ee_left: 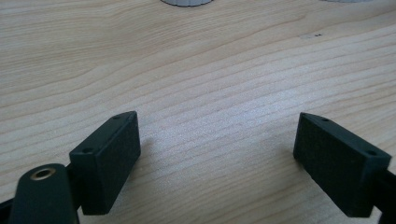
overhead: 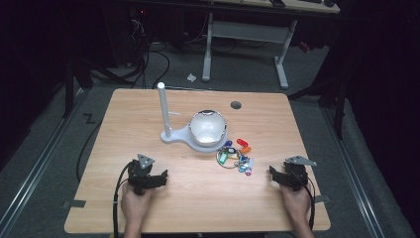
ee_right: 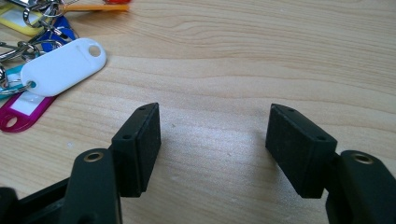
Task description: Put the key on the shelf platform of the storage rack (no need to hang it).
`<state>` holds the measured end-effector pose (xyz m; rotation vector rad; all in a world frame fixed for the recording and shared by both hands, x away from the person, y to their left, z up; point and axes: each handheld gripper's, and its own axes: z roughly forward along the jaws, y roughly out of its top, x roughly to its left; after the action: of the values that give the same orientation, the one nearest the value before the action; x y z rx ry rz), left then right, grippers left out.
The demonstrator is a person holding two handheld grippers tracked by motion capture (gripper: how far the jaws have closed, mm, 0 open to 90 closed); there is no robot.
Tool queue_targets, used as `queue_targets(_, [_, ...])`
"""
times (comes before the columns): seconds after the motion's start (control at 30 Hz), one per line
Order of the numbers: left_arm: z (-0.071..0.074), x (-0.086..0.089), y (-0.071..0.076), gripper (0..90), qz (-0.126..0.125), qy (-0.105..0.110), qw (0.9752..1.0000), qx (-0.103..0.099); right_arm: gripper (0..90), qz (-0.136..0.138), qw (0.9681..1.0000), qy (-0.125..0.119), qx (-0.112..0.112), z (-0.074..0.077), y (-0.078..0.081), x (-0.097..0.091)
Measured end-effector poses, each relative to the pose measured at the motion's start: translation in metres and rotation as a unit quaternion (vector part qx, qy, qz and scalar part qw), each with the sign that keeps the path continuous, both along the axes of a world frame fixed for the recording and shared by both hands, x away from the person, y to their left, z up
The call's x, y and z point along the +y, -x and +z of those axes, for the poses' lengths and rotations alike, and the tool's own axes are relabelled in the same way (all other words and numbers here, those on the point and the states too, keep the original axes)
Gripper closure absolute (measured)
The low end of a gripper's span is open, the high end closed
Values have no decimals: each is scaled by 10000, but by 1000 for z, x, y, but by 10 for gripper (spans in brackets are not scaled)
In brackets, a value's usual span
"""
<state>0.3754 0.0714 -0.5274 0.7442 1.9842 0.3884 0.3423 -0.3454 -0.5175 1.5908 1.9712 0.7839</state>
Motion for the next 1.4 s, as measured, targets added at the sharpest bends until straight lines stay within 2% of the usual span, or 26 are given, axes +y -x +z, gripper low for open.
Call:
queue_targets(0.97, [0, 0, 0, 151, 4, -3, 10000, 0, 357, 30, 10000, 1, 3, 0, 1, 1])
queue_targets(1.17, [0, 0, 0, 152, 4, -3, 10000, 0, 332, 75, 10000, -19, 29, 0, 1, 2])
queue_targets(1.4, [0, 0, 0, 151, -8, -15, 10000, -1, 384, 165, 9997, -57, 156, 3, 2, 1])
